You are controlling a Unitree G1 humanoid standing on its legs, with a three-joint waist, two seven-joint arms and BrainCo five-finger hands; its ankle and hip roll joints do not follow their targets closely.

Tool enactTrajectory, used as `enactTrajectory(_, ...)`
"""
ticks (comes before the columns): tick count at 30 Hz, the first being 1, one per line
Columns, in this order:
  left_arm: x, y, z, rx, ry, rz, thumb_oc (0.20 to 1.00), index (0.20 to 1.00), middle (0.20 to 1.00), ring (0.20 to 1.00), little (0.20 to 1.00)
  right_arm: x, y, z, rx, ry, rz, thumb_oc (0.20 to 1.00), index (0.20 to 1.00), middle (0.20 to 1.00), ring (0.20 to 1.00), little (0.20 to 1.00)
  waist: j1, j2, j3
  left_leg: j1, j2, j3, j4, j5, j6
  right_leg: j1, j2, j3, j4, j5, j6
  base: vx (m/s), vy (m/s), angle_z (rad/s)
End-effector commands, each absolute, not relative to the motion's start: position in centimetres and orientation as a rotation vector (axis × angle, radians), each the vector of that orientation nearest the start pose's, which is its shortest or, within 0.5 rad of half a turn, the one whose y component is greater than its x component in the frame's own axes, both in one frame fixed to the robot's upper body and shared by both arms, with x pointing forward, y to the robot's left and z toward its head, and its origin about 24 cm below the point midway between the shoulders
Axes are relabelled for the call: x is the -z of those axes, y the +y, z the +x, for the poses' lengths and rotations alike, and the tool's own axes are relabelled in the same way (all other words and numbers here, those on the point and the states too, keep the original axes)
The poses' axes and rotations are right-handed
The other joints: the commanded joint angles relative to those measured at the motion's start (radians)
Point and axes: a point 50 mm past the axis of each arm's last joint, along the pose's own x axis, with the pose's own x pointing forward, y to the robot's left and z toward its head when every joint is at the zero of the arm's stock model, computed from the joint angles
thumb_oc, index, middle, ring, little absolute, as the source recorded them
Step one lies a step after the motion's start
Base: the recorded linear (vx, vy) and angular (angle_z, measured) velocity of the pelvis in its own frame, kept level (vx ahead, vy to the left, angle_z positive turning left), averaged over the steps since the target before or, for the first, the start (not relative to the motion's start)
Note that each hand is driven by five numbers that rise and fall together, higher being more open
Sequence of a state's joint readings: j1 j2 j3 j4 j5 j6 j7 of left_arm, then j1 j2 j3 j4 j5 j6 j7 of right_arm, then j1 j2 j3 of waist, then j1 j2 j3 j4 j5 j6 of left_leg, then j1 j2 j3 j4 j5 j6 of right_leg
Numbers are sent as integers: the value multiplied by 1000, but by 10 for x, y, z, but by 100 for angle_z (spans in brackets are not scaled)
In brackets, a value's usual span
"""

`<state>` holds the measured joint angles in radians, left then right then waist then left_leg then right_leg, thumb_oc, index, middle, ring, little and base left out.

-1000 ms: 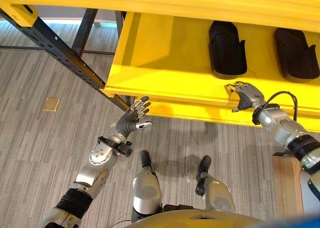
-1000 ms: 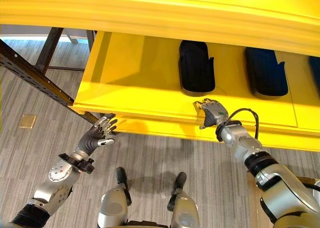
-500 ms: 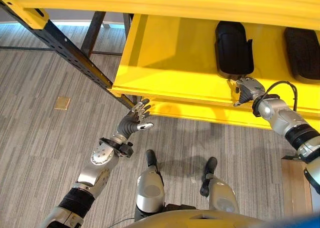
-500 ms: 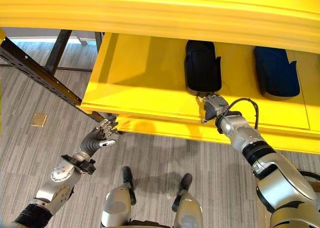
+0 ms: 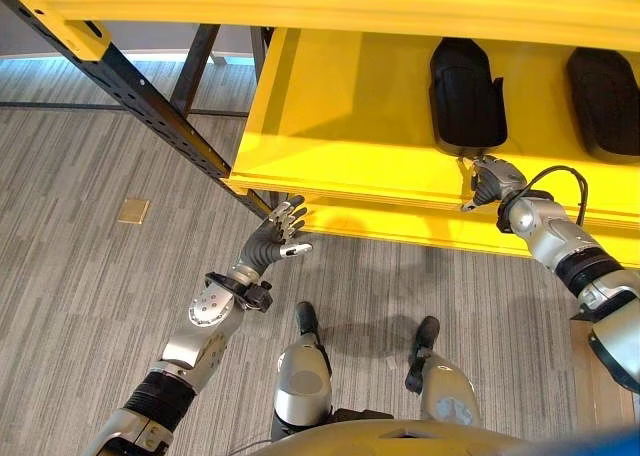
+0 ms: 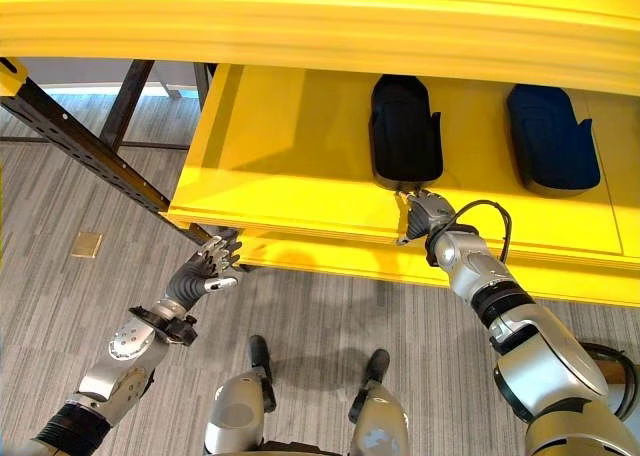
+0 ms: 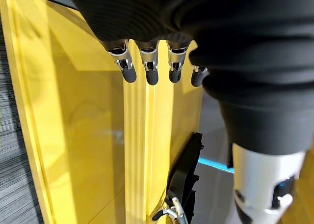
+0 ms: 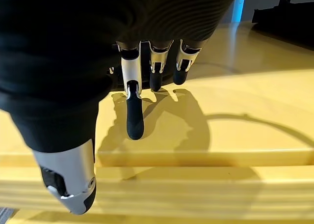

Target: Move parts from the plastic box to the shelf.

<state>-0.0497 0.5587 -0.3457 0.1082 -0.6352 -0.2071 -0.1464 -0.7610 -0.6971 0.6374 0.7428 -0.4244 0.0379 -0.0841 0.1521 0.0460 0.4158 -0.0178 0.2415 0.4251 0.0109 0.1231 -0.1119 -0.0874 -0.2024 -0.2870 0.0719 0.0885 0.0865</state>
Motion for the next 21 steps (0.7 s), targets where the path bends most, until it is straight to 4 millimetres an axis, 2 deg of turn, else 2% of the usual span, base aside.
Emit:
enactTrajectory(1, -54, 165, 253, 434, -64, -83, 1000, 1000, 1000, 1000, 1000, -137, -232, 386, -20, 11, -1423, 1000, 1000, 1000, 1000, 1000, 23, 6, 3, -53, 22, -103, 105, -70, -17, -24, -45, -59, 200, -152, 51, 31, 15, 0)
enactTrajectory(16, -52, 160, 251, 463, -59, -97, 1000, 1000, 1000, 1000, 1000, -155, -227, 394, -2, -8, -1432, 1000, 1000, 1000, 1000, 1000, 28, 14, -4, -46, 21, -105, 113, -72, -16, -18, -51, -65, 221, -163, 45, 0, 0, 0)
enactTrajectory(21, -51, 158, 251, 456, -50, -100, 1000, 1000, 1000, 1000, 1000, -150, -225, 393, -24, 8, -1433, 1000, 1000, 1000, 1000, 1000, 26, 14, -8, -42, 21, -104, 110, -70, -17, -12, -50, -66, 219, -164, 44, 0, 0, 0)
